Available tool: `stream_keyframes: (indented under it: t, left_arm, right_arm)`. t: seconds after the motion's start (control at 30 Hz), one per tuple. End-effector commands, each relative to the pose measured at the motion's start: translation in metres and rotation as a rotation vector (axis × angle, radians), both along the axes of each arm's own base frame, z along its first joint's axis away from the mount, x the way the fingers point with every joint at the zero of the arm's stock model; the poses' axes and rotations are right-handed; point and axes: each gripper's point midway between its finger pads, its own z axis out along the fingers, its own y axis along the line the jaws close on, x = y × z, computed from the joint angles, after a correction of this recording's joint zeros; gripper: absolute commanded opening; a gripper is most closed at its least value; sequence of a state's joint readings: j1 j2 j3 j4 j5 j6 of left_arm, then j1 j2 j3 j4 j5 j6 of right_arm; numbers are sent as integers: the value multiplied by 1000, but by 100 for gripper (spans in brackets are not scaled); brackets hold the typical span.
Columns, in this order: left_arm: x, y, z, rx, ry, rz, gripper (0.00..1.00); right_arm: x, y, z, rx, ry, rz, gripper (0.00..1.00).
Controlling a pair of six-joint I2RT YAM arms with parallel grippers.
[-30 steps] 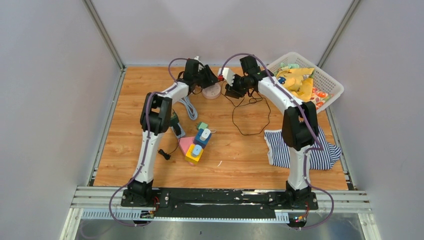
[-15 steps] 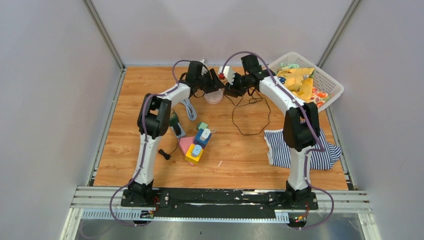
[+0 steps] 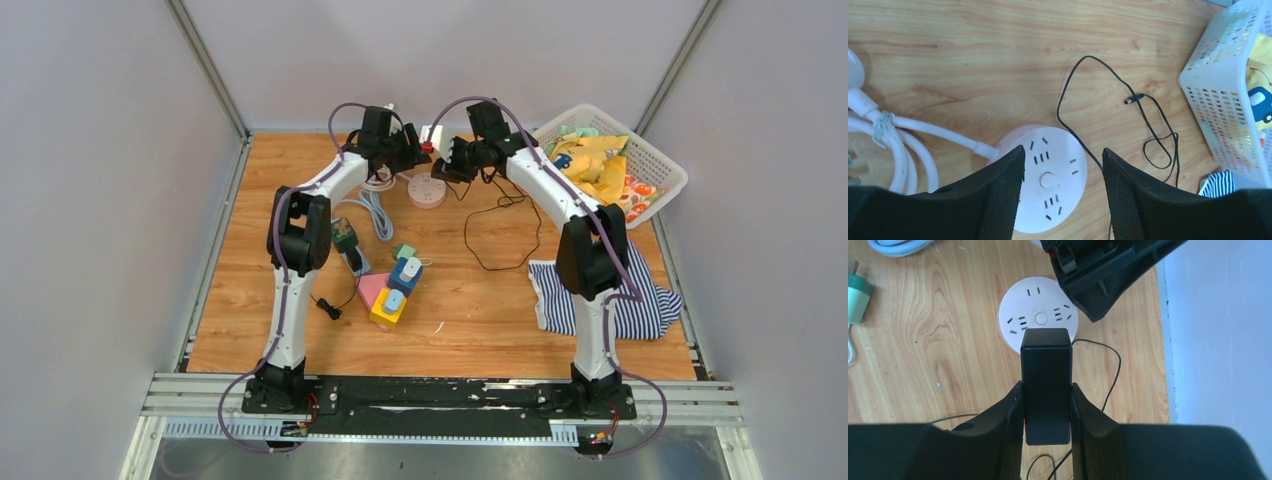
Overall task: Insert the plug
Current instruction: Move the socket to the center of the board.
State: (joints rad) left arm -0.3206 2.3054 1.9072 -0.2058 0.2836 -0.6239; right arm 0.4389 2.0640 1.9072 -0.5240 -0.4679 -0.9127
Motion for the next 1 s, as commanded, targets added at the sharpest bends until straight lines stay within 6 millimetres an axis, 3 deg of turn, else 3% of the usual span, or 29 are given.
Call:
stream_keyframes:
  t: [0.0, 0.13, 0.37, 0.53, 0.7, 0.8, 0.97]
  left_arm:
    - [4, -8, -23, -15, 20, -52, 59]
    - [6, -20, -37, -70, 24, -82, 59]
    - [6, -42, -57, -106, 28, -122, 57]
    - [-21, -69, -61, -155, 78, -174, 53]
    - [-51, -80, -54, -166, 115, -214, 53]
    - [-45, -81, -37, -187, 96, -185, 54]
    - [-1, -70, 28, -233, -22, -70, 58]
  right_arm:
    - [5, 12, -6, -30, -18, 44, 0]
    - [6, 7, -10, -60, -23, 40, 0]
    - [-10, -11, -27, -114, 9, 31, 0]
    - [-19, -19, -27, -109, 26, 28, 0]
    - [-26, -24, -25, -109, 41, 24, 0]
    - [-30, -24, -27, -99, 69, 6, 0]
    - [-36, -19, -21, -67, 107, -45, 0]
